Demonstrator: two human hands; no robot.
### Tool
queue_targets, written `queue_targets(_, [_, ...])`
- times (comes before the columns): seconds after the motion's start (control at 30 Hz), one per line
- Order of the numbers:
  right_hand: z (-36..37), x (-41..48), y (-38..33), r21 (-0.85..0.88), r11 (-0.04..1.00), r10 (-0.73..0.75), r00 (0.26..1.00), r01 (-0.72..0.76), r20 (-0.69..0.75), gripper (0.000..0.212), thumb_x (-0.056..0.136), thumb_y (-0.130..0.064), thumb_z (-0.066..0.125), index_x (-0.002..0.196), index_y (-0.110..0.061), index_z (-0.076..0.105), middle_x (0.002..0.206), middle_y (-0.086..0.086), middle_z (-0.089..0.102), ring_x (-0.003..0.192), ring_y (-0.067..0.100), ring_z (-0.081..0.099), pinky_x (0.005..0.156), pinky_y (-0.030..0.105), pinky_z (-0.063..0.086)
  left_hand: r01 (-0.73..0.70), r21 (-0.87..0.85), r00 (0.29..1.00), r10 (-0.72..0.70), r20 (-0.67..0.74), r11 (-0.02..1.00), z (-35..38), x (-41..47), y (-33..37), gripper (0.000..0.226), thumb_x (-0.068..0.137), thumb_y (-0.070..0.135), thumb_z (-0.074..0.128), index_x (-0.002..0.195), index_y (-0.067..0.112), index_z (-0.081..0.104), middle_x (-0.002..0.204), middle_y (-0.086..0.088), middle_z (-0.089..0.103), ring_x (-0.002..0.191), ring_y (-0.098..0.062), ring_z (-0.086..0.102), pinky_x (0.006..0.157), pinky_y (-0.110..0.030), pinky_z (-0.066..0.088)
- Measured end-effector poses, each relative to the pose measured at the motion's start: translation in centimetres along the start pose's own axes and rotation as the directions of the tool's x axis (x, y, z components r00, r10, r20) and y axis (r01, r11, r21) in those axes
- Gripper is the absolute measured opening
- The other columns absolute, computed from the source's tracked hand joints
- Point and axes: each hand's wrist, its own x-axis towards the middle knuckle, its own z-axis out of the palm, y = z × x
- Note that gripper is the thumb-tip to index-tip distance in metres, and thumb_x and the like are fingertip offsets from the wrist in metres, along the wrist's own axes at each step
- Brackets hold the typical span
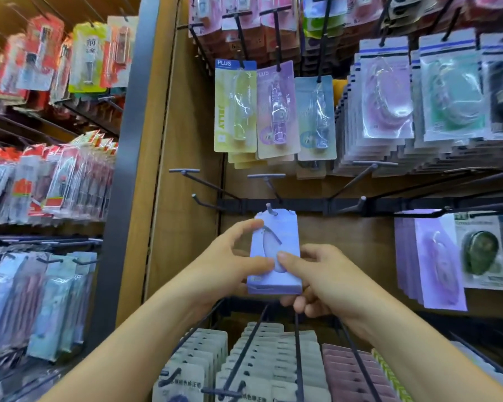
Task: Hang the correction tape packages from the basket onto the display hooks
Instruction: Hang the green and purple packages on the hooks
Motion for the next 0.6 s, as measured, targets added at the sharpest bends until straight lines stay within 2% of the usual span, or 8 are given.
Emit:
queue_targets(0.13, [0.2,1.7,0.9,0.029,0.999,0.029,0.995,-0.027,-0.097,0.03,0.099,-0.036,0.056,0.126,-0.021,0.058,0.077,0.01,0.074,0.049,0.011,0.058,0.048,0.021,0.05,-0.016,-0.033,0.999,0.014,-0.052,0.999,0.4,2.4,-0.9,0.056,0.091,0.009,0.068,0.137,0.036,0.051,0.11,-0.014,0.072,0.078,-0.021,0.075,0.065,-0.033,0.061])
queue_targets(0.2, [0.0,2.5,1.7,0.026,0.997,0.07,0.986,-0.067,-0.153,0.044,0.099,-0.03,0.058,0.141,-0.019,0.047,0.089,0.011,0.074,0.055,0.015,0.064,0.055,0.026,0.057,-0.026,0.039,0.997,0.029,-0.077,0.999,0.7,4.2,-1.7,0.06,0.089,0.01,0.07,0.139,0.036,0.05,0.117,-0.018,0.067,0.073,-0.018,0.073,0.06,-0.029,0.059])
queue_targets(0.27, [-0.3,2.8,2.4,-0.125,0.986,0.082,0.977,-0.108,-0.198,0.057,0.098,-0.024,0.057,0.15,-0.022,0.034,0.096,0.009,0.07,0.064,0.019,0.07,0.067,0.033,0.063,-0.05,0.163,0.991,0.069,-0.111,0.985,1.0,6.5,-2.7,0.061,0.089,0.011,0.071,0.141,0.036,0.048,0.127,-0.02,0.06,0.071,-0.015,0.065,0.051,-0.02,0.052])
queue_targets(0.37, [-1.0,2.5,2.4,-0.4,0.91,0.054,0.986,-0.113,-0.156,0.05,0.096,-0.025,0.056,0.144,-0.027,0.042,0.1,0.002,0.066,0.081,0.021,0.073,0.073,0.034,0.062,-0.1,0.298,0.983,0.142,-0.121,0.949,1.4,9.9,-4.1,0.06,0.091,0.012,0.067,0.143,0.033,0.045,0.136,-0.005,0.056,0.091,-0.021,0.067,0.043,-0.011,0.042])
queue_targets(0.43, [-1.7,2.1,2.3,-0.499,0.858,0.086,0.992,-0.122,-0.095,0.043,0.094,-0.029,0.057,0.136,-0.031,0.049,0.102,-0.003,0.065,0.083,0.018,0.073,0.072,0.032,0.061,-0.118,0.37,0.98,0.168,-0.106,0.921,1.5,11.9,-5.0,0.059,0.093,0.012,0.064,0.146,0.028,0.043,0.139,0.0,0.053,0.109,-0.032,0.063,0.049,-0.009,0.044])
queue_targets(0.47, [-2.1,1.9,2.3,-0.525,0.841,0.107,0.992,-0.13,-0.074,0.04,0.094,-0.031,0.058,0.133,-0.033,0.051,0.103,-0.006,0.064,0.082,0.015,0.073,0.071,0.03,0.06,-0.124,0.408,0.98,0.175,-0.09,0.905,1.6,12.8,-5.4,0.059,0.093,0.011,0.063,0.146,0.027,0.042,0.142,0.0,0.051,0.115,-0.032,0.061,0.059,-0.011,0.046])
queue_targets(0.53, [-2.8,1.4,2.5,-0.559,0.818,0.12,0.991,-0.136,-0.065,0.032,0.093,-0.036,0.059,0.125,-0.039,0.056,0.107,-0.011,0.061,0.081,0.011,0.072,0.074,0.028,0.06,-0.136,0.451,0.982,0.179,-0.054,0.882,1.7,14.3,-6.2,0.062,0.093,0.009,0.063,0.147,0.028,0.039,0.148,0.0,0.046,0.125,-0.025,0.054,0.084,-0.021,0.049])
queue_targets(0.6, [-3.4,1.1,3.0,-0.608,0.784,0.094,0.992,-0.125,-0.083,0.027,0.09,-0.04,0.06,0.117,-0.042,0.06,0.109,-0.016,0.058,0.088,0.009,0.068,0.08,0.029,0.058,-0.129,0.467,0.987,0.158,-0.024,0.875,2.0,14.8,-6.7,0.067,0.093,0.005,0.06,0.149,0.03,0.034,0.15,0.0,0.044,0.126,-0.019,0.051,0.087,-0.021,0.043])
